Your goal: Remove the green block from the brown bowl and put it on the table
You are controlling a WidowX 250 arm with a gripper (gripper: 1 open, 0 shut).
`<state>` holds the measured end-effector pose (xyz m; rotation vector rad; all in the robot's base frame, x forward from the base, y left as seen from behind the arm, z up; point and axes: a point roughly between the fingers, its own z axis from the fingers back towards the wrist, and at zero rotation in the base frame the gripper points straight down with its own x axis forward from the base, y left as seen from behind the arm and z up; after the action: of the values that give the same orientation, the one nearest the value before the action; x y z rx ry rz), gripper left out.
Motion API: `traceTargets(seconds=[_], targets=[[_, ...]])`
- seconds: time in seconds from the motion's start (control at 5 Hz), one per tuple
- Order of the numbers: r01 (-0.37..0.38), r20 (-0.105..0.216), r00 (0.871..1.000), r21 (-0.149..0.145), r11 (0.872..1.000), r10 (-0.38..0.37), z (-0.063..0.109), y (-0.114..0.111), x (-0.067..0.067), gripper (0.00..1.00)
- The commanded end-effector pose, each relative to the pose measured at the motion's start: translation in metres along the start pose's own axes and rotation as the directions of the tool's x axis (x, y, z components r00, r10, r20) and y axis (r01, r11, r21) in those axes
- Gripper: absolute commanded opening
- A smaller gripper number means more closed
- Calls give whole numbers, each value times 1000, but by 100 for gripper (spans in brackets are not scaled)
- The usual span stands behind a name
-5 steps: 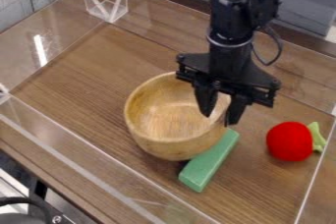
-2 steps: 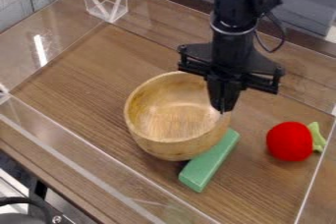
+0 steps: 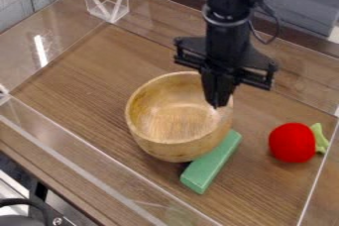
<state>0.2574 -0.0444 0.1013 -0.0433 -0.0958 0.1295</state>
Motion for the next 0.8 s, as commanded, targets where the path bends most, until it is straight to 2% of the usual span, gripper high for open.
traceTargets(seconds=[0.0, 0.2, 0.4, 0.6], targets=[[7, 80, 997, -28, 1000, -5, 18, 17, 11, 0], [4, 83, 997, -28, 1000, -2, 15, 46, 12, 0], [34, 90, 995, -26, 999, -32, 11, 43, 12, 100], [12, 103, 995, -23, 1000, -10, 17, 52, 26, 100]])
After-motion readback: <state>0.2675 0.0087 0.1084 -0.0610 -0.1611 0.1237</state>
